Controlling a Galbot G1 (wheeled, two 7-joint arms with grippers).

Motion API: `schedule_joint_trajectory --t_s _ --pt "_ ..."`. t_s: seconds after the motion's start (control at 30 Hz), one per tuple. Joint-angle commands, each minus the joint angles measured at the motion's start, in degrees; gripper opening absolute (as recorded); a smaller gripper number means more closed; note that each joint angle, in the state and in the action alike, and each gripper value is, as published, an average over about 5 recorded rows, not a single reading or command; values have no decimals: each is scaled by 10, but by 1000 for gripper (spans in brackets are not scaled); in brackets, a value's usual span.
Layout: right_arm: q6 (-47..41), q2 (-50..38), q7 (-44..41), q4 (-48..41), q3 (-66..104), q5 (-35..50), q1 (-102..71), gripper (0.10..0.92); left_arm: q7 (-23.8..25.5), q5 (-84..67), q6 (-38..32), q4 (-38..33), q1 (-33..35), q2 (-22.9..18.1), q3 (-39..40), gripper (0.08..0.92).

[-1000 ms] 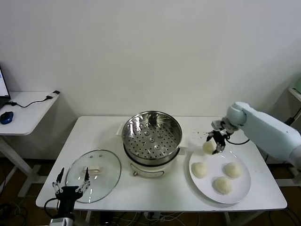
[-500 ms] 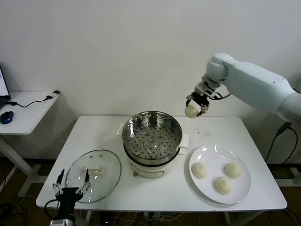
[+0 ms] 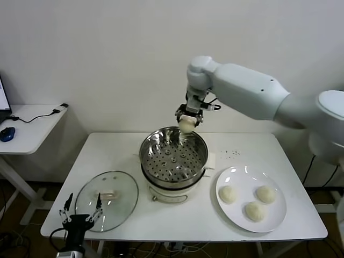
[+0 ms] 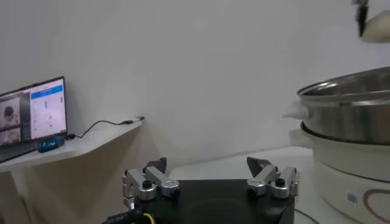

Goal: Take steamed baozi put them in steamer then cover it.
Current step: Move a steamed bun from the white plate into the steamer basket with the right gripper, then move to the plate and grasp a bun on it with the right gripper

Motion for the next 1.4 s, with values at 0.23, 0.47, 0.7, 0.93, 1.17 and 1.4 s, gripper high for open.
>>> schedule_joint_trajectory --t_s 0.23,0.47,0.7,0.93,1.17,1.4 --pt "65 78 30 -82 58 -186 -128 712 -1 -5 2 -1 4 -2 0 823" --pt "61 78 28 -92 59 -176 -130 712 -1 -4 2 0 3 -3 0 823" --pt "47 68 13 -76 65 -147 -107 757 -2 -2 4 -2 4 -3 0 823" --pt "42 19 -23 -12 55 -58 -50 822 -2 0 4 -5 6 -3 1 823" --pt "-100 -104 -8 95 -58 163 80 823 -3 1 4 -13 10 -2 3 823" --pt "-407 -269 79 242 -223 447 203 823 -2 2 5 -23 12 -3 9 823"
